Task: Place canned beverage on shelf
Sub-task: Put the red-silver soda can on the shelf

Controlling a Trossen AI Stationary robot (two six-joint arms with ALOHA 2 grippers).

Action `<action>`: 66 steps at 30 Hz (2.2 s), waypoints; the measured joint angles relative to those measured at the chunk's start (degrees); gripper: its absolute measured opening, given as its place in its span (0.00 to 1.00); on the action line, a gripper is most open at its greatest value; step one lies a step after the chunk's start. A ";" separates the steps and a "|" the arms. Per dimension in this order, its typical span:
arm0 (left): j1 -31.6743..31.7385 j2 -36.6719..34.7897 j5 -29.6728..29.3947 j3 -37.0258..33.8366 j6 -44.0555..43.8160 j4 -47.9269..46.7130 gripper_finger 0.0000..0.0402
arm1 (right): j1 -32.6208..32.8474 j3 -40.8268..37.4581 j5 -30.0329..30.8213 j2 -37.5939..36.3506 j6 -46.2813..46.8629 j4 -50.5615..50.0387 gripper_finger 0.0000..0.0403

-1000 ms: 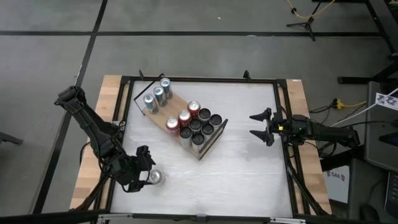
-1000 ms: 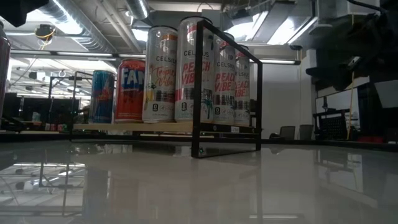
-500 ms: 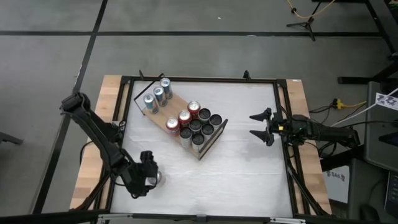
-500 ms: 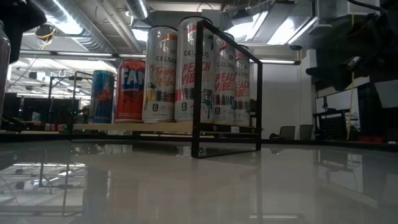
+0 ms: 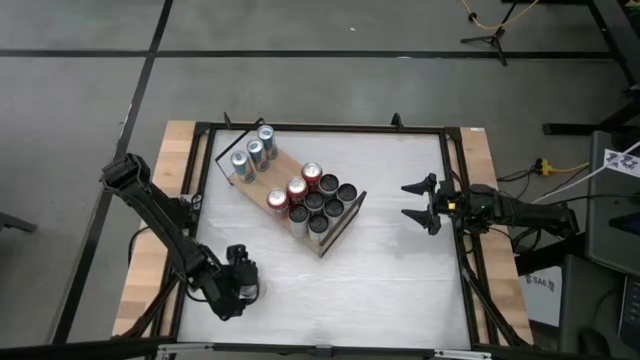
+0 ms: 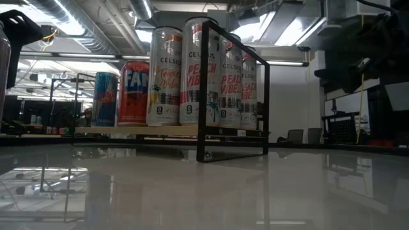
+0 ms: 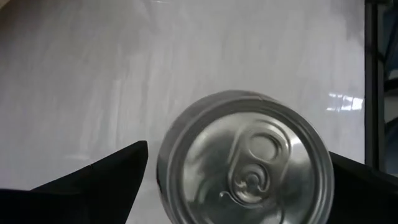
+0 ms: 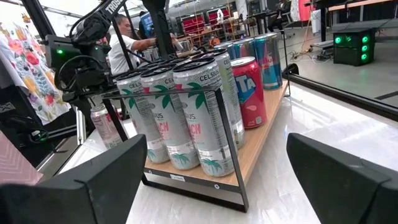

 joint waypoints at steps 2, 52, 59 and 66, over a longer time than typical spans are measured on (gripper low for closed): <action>0.00 -0.01 -0.02 0.00 -2.07 0.02 0.98 | 0.00 0.00 0.00 0.00 0.02 0.02 0.95; 14.40 -0.15 -5.03 0.09 -41.33 -6.27 0.80 | 0.00 -0.02 0.00 0.00 0.02 0.02 0.95; 14.38 -0.03 -4.48 0.00 -41.35 -5.86 0.83 | 0.02 -0.02 0.00 0.00 0.02 0.02 0.95; 14.38 -0.03 -4.66 -0.02 -41.33 -5.31 0.83 | 0.02 -0.02 0.00 0.00 0.01 0.02 0.95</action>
